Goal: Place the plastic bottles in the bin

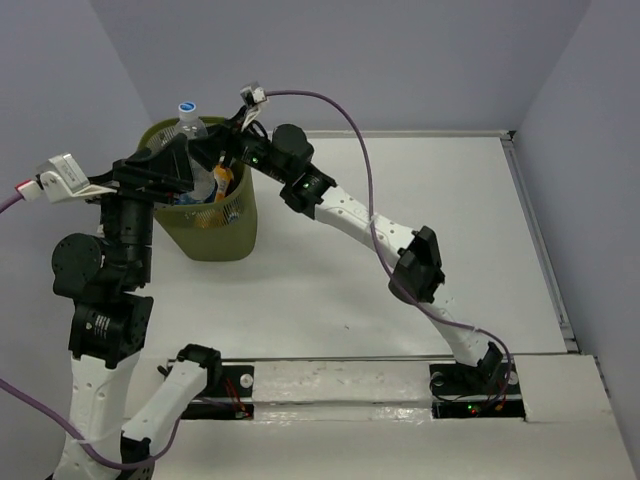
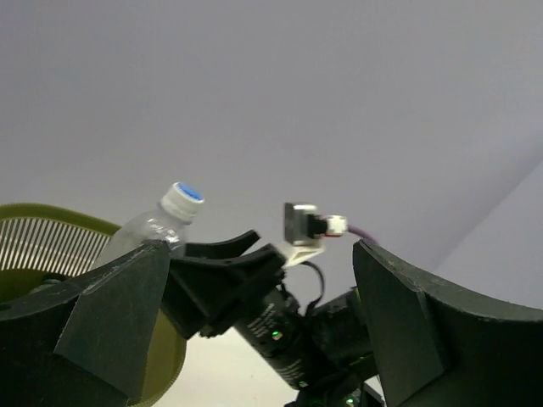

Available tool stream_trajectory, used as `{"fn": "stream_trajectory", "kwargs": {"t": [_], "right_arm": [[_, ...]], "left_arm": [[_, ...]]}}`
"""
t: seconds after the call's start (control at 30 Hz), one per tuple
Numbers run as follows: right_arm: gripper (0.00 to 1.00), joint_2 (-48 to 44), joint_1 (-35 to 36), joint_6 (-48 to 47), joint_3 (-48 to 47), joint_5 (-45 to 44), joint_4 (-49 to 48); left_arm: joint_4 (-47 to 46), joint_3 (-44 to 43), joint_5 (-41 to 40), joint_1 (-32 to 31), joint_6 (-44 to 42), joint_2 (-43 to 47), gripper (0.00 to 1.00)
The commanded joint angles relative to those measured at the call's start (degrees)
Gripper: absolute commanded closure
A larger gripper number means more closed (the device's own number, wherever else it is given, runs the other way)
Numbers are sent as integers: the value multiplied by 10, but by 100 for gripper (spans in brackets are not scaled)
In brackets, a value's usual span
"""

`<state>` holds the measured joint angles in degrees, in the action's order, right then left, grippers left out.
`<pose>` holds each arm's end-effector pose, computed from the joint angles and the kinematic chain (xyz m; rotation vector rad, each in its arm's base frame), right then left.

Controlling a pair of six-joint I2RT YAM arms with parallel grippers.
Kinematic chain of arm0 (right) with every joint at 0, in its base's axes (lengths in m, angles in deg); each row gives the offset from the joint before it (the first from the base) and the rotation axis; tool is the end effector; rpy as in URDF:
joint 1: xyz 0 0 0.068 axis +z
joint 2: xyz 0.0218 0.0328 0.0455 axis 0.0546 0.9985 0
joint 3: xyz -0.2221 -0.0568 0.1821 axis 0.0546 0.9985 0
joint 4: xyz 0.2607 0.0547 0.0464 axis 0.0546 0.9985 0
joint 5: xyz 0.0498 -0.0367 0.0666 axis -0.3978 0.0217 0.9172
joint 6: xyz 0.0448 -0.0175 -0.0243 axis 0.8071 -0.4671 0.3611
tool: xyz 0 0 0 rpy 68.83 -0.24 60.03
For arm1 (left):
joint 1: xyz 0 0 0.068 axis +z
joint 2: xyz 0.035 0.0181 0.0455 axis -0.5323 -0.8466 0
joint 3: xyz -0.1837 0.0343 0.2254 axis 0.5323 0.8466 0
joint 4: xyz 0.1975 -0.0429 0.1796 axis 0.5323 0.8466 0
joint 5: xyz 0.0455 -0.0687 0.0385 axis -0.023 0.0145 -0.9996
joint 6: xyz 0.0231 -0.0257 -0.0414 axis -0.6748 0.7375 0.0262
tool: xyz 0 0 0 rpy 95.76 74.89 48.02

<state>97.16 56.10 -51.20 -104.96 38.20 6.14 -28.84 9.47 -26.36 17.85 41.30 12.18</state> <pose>0.3397 0.4638 0.4348 -0.4813 1.1626 1.3821 0.0775 -0.0127 0.5401 -0.2815 1.0345 -0.5333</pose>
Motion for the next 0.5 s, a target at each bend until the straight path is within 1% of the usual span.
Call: {"fn": "stream_trajectory", "kwargs": {"t": [0.0, 0.03, 0.07, 0.1, 0.17, 0.2, 0.33, 0.47], "right_arm": [[66, 1, 7, 26, -23, -51, 11], [61, -3, 7, 23, -19, -61, 11], [52, -12, 7, 23, -14, -74, 21], [27, -18, 7, 20, -5, -95, 31], [7, -28, 7, 12, 4, -149, 54], [1, -40, 7, 4, 10, -161, 55], [0, -63, 7, -25, 14, -194, 72], [0, -82, 7, -68, 4, -193, 104]], "left_arm": [[-19, -7, -15, -20, -29, -5, 1], [-19, -7, -15, -20, -30, -5, 1], [-18, -7, -15, -20, -30, -4, 1], [-17, -8, -17, -21, -32, -5, 1], [-10, -17, -19, -20, -32, -7, 1], [-5, -20, -20, -21, -32, -11, 1], [4, -27, -18, -20, -24, -16, 1], [12, -37, -9, -20, -15, -25, 1]]}}
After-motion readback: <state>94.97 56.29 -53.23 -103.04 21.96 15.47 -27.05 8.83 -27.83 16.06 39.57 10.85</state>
